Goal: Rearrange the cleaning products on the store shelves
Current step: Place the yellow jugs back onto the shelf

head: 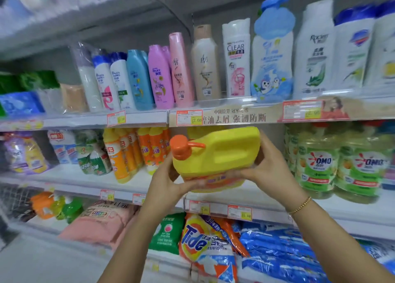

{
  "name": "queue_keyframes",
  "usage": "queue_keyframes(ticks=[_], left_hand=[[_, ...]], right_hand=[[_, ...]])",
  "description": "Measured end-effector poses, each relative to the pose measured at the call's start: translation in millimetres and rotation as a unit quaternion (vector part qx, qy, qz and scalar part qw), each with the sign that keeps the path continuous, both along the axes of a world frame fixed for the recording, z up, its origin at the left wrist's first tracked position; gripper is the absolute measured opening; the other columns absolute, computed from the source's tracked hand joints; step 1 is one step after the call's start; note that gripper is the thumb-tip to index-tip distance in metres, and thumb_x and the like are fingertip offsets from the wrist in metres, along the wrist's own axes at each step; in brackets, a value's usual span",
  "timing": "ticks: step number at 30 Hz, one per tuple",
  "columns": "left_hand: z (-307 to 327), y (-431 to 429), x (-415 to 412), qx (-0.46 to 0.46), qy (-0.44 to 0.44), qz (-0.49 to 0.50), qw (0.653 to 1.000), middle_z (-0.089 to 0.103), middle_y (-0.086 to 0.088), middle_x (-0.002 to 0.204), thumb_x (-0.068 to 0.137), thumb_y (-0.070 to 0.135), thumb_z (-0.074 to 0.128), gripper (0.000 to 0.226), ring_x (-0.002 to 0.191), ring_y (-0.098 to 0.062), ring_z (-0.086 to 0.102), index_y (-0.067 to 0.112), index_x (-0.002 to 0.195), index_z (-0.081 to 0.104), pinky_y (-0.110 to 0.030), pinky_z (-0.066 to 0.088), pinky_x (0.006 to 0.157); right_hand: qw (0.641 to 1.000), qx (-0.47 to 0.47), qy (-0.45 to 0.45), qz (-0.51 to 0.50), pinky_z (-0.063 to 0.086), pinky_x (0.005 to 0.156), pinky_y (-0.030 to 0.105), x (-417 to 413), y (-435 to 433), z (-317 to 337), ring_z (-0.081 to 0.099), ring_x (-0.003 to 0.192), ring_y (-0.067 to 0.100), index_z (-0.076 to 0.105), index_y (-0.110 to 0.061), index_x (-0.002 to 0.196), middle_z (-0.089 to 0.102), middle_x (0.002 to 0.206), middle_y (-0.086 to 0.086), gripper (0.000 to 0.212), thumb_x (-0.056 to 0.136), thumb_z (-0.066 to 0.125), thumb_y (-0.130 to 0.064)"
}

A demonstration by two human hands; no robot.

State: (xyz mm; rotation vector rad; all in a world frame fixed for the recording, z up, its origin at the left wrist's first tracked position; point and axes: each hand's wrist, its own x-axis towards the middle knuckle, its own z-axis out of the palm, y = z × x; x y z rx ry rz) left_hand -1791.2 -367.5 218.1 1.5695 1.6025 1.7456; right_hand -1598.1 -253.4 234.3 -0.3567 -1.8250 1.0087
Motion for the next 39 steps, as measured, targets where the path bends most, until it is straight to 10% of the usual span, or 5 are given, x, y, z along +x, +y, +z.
queue_keyframes(ticks=[15, 23, 28, 34, 39], left_hand=[[4.9, -10.8, 71.0, 0.050, -0.250, -0.054, 0.965, 0.072, -0.008, 0.109, 0.042, 0.035, 0.091, 0.085, 0.093, -0.026, 0.071, 0.011, 0.118, 0.061, -0.031, 0.057, 0.064], [-0.2, -19.4, 54.1, 0.072, -0.369, -0.017, 0.927, 0.076, 0.005, 0.085, 0.077, 0.024, 0.067, 0.023, 0.072, -0.011, 0.072, 0.021, 0.099, 0.065, -0.029, 0.055, 0.064], [-0.9, -37.3, 31.4, 0.034, -0.377, -0.055, 0.924, 0.071, -0.006, 0.114, 0.050, 0.053, 0.084, 0.078, 0.108, -0.028, 0.066, 0.020, 0.118, 0.063, -0.051, 0.049, 0.097], [6.5, -39.2, 24.0, 0.126, -0.398, -0.209, 0.884, 0.070, -0.003, 0.115, 0.035, 0.062, 0.086, 0.077, 0.107, -0.019, 0.067, 0.023, 0.100, 0.077, -0.036, 0.057, 0.082], [-1.7, -25.3, 24.0, 0.114, -0.411, -0.185, 0.885, 0.068, -0.003, 0.118, 0.037, 0.057, 0.090, 0.104, 0.106, -0.018, 0.066, 0.016, 0.127, 0.059, -0.034, 0.057, 0.080]], right_hand=[[0.994, 0.066, -0.045, -0.072, 0.045, 0.102, 0.028, 51.3, -41.9, 15.1, 0.047, 0.125, -0.003, 0.027, -0.047, 0.144, 0.046, 0.142, -0.019, 0.089, 0.072, 0.079, -0.033], [0.852, 0.450, -0.108, -0.244, 0.012, 0.118, 0.051, 14.9, -44.1, -115.9, 0.010, 0.147, 0.027, 0.019, -0.036, 0.148, 0.013, 0.158, -0.002, 0.070, 0.090, 0.058, -0.029], [0.813, 0.509, 0.007, -0.282, 0.017, 0.116, 0.050, -10.0, -42.5, -79.7, 0.030, 0.138, 0.026, 0.046, -0.030, 0.129, 0.041, 0.139, 0.001, 0.031, 0.099, 0.050, -0.027], [0.899, 0.374, 0.088, -0.212, 0.029, 0.111, 0.056, -23.9, -63.3, -61.9, 0.039, 0.135, 0.029, 0.044, -0.032, 0.132, 0.045, 0.140, -0.003, 0.041, 0.093, 0.057, -0.032], [0.982, 0.075, 0.140, -0.104, 0.042, 0.093, 0.009, -32.7, -94.1, -61.9, 0.053, 0.117, -0.006, 0.053, -0.045, 0.125, 0.055, 0.126, -0.030, 0.072, 0.064, 0.080, -0.019]])
